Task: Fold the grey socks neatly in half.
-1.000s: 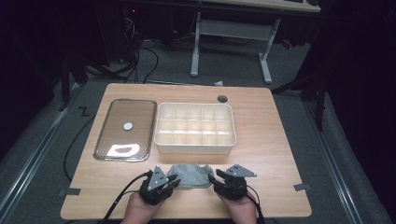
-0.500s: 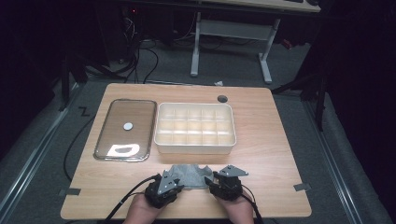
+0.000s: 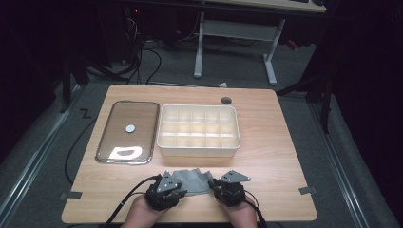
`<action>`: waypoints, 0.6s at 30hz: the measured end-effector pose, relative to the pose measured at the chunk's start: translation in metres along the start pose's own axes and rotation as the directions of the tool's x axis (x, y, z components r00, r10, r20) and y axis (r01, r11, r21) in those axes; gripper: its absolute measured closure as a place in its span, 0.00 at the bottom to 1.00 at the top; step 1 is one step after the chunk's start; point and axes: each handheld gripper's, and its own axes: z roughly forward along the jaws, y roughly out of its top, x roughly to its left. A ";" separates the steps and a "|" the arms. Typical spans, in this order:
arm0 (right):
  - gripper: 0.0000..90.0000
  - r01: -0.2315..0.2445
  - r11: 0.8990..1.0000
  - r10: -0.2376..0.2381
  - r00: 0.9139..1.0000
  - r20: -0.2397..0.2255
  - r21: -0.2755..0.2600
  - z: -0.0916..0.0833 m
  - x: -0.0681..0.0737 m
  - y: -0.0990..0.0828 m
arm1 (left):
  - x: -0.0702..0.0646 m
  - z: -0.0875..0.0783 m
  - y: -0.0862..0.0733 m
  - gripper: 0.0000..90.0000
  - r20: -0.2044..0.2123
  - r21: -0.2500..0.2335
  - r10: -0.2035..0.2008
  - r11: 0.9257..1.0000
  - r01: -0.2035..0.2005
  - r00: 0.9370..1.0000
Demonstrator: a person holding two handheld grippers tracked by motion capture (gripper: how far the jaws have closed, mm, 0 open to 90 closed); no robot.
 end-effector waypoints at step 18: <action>0.86 -0.005 1.000 0.005 1.000 -0.006 0.000 0.000 -0.001 0.000 | -0.006 0.031 0.039 0.84 -0.133 -0.016 -0.045 0.999 0.043 0.990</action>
